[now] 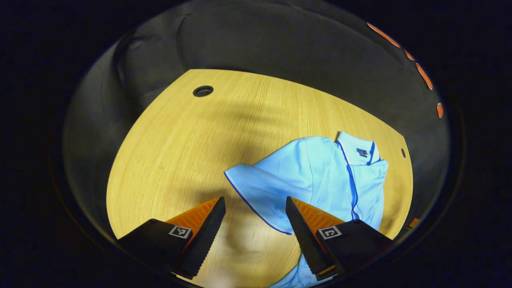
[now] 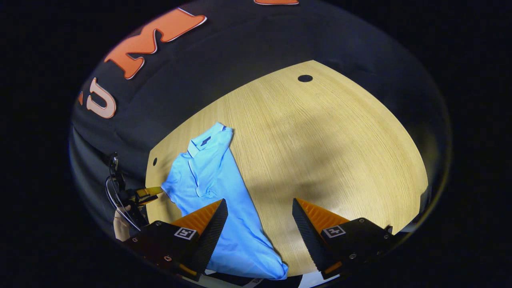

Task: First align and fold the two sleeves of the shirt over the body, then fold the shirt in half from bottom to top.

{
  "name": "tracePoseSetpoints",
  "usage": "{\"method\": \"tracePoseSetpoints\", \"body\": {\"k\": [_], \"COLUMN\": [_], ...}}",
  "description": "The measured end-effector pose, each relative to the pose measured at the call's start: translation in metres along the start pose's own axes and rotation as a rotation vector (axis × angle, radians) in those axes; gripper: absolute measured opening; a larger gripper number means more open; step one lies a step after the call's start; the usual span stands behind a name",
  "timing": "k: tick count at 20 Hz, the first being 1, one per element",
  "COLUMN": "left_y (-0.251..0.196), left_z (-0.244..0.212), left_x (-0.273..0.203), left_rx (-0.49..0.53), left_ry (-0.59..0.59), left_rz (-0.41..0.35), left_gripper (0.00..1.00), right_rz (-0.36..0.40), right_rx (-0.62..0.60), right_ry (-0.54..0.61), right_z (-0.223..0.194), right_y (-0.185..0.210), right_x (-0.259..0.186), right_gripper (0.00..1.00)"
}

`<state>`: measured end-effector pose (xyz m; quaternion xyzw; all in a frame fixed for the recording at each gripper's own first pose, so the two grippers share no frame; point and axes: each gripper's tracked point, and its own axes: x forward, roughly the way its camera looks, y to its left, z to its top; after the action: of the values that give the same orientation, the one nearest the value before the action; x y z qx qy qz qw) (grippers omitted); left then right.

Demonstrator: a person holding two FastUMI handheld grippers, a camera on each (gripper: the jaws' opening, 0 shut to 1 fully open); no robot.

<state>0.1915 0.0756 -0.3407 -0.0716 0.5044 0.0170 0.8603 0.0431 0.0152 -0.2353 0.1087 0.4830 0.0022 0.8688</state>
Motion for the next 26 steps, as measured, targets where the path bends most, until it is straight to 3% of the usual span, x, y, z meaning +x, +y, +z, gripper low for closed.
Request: {"method": "tracePoseSetpoints", "body": {"k": [6,13,19,22,26], "left_y": [0.002,0.004,-0.012,-0.013,-0.02], "left_z": [-0.015,-0.012,-0.01,-0.007,0.003], "left_x": [0.029,0.033,0.036,0.032,0.011], "left_rx": [-0.013,0.06,0.056,0.053,0.031], "left_ry": [0.075,0.076,0.058,0.046,0.008], "left_rz": [0.044,0.1,0.069,0.032,-0.017], "left_gripper": [0.96,0.96,0.13,0.04,0.04], "right_rz": [-0.012,0.011,0.02,0.027,0.044], "right_rx": [0.035,0.046,0.044,0.044,0.04], "right_ry": [0.009,0.027,0.031,0.021,0.017], "right_z": [-0.004,-0.006,-0.008,-0.007,-0.007], "right_y": [-0.014,-0.006,-0.003,-0.001,0.006], "right_x": [-0.001,0.0,0.002,0.002,0.001], "right_gripper": [0.99,0.99,0.99,0.99,0.98]}}
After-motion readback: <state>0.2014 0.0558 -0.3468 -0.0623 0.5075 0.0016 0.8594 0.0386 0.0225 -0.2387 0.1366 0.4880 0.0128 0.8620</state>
